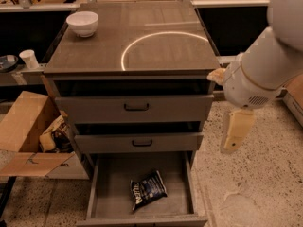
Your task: Pick blue chip bag from bottom drawer and place on counter
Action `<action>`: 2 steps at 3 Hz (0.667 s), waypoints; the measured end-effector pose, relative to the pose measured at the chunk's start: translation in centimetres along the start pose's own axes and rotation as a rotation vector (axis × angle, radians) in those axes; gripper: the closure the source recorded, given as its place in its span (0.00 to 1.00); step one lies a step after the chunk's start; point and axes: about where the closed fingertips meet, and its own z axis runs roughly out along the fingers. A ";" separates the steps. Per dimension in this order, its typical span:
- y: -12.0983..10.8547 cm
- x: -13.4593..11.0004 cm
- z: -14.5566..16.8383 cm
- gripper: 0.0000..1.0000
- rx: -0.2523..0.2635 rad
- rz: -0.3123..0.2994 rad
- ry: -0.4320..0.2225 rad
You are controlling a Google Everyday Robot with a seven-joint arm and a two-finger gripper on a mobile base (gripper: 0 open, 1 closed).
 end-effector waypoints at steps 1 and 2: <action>1.1 1.6 8.1 0.00 -0.061 0.009 -0.059; 1.7 3.6 18.7 0.00 -0.108 0.088 -0.144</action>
Offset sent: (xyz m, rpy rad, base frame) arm 0.0434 0.0111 -0.2864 0.2489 0.1824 -0.0656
